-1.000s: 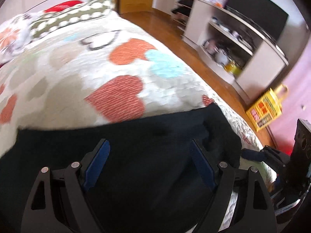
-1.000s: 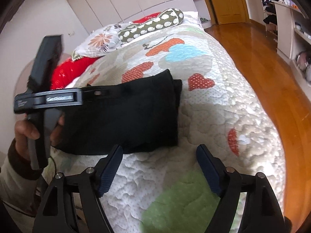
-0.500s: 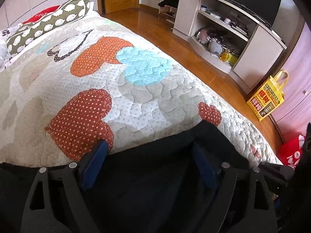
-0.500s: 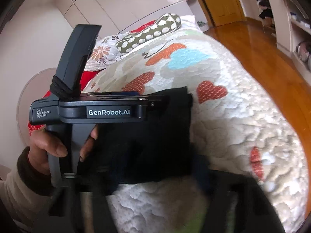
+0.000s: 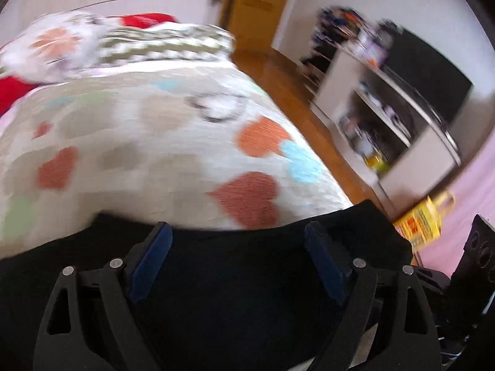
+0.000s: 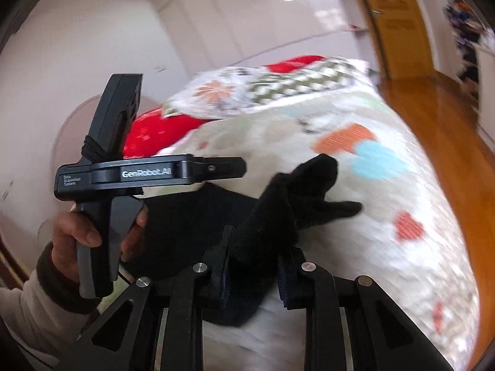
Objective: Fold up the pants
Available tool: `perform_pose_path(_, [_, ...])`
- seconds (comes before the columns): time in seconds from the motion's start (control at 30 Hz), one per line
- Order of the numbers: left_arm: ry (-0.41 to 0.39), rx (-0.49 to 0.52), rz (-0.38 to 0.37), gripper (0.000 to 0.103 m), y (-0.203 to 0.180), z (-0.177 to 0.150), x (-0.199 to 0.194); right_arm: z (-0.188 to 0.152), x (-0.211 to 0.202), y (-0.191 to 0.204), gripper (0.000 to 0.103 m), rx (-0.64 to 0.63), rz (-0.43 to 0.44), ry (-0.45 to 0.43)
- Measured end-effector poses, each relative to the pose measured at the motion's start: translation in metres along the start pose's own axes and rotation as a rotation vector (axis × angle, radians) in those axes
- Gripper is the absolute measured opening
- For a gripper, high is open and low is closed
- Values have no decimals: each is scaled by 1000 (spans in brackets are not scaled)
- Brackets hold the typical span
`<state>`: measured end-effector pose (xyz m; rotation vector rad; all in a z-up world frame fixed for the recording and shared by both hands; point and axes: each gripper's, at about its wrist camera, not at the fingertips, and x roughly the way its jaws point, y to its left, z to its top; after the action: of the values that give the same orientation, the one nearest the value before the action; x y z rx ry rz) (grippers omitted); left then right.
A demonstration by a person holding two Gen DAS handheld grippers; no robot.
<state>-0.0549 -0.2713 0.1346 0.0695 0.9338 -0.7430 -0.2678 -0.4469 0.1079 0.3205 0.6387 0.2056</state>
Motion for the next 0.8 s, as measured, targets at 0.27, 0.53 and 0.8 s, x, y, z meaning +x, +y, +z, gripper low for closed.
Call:
perform_pose_path(0.27, [-7, -252, 109, 88, 94, -55, -39, -10, 111, 66, 45, -70, 154, 217])
perform_pose_path(0.53, [42, -314, 18, 88, 100, -93, -26, -11, 56, 23, 64, 5, 102, 134])
perform_pose_path(0.8, [77, -212, 81, 88, 47, -93, 18, -20, 78, -19, 61, 90, -42, 175])
